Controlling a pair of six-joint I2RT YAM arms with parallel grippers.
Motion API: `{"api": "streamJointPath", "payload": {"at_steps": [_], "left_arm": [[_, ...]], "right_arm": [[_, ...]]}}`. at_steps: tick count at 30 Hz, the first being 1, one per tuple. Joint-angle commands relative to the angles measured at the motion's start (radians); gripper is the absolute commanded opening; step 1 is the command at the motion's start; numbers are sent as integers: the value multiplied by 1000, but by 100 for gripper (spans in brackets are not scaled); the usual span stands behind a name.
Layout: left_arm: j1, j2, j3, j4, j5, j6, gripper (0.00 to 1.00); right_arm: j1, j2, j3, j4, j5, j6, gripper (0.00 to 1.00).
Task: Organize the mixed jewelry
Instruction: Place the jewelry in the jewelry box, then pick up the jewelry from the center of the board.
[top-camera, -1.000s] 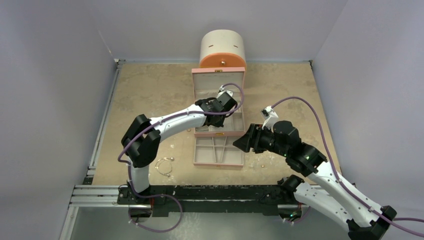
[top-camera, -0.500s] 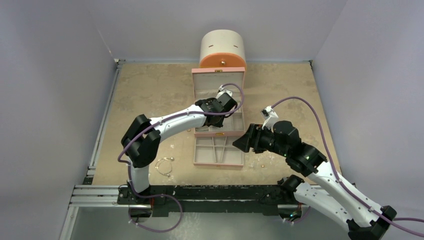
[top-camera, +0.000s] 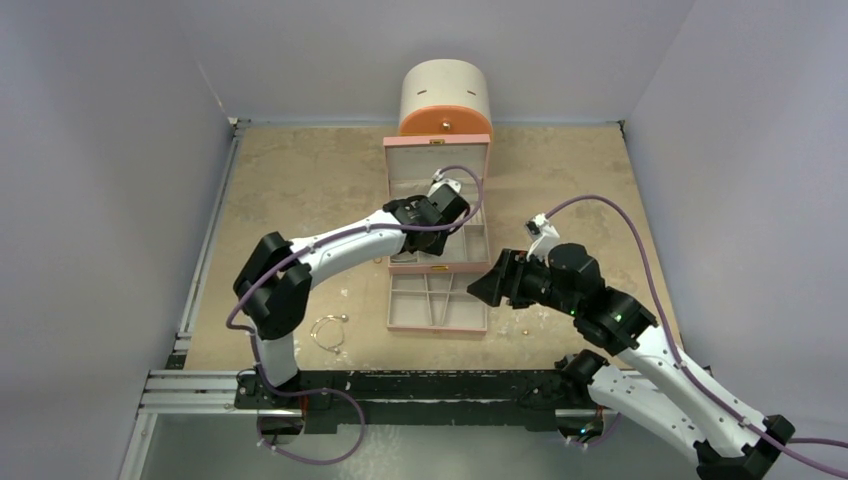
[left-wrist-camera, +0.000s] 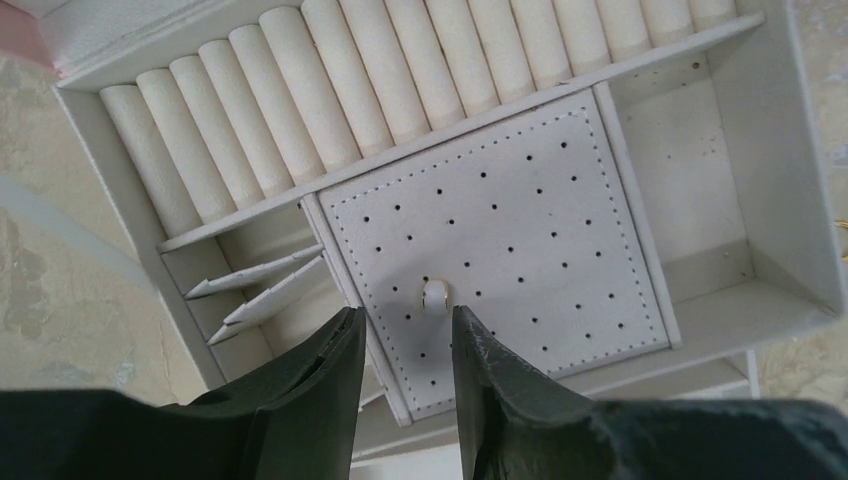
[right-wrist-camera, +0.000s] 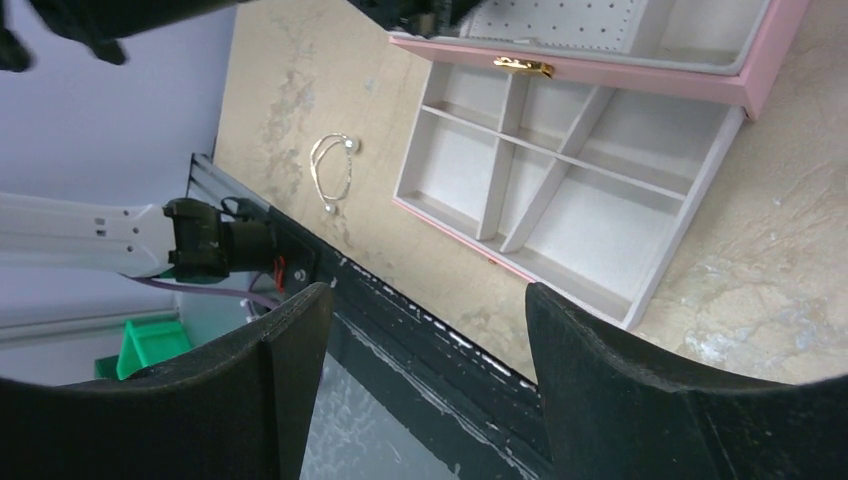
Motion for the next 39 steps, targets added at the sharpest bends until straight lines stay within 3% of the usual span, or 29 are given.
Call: {"api": "streamJointPath", "payload": {"at_steps": [1,10,17,28,39], "left_arm": [[1,-117,-10,25,27,-7,37],[1,-283,-72,42,35,-7,40],[2,-445,-150,33,7,-2,43],[2,-686,-257,-3,-7,33,46],[2,-738,-386,65,22,56,47]], "right_arm": [[4,-3,9,-65,42,-9,73],[4,47,-19,-176,227,25,68],[4,112,-23,-327,387,138,61],[5,187,-98,-414,447,355,47],[4,226,-160,-421,491,511,39]]}}
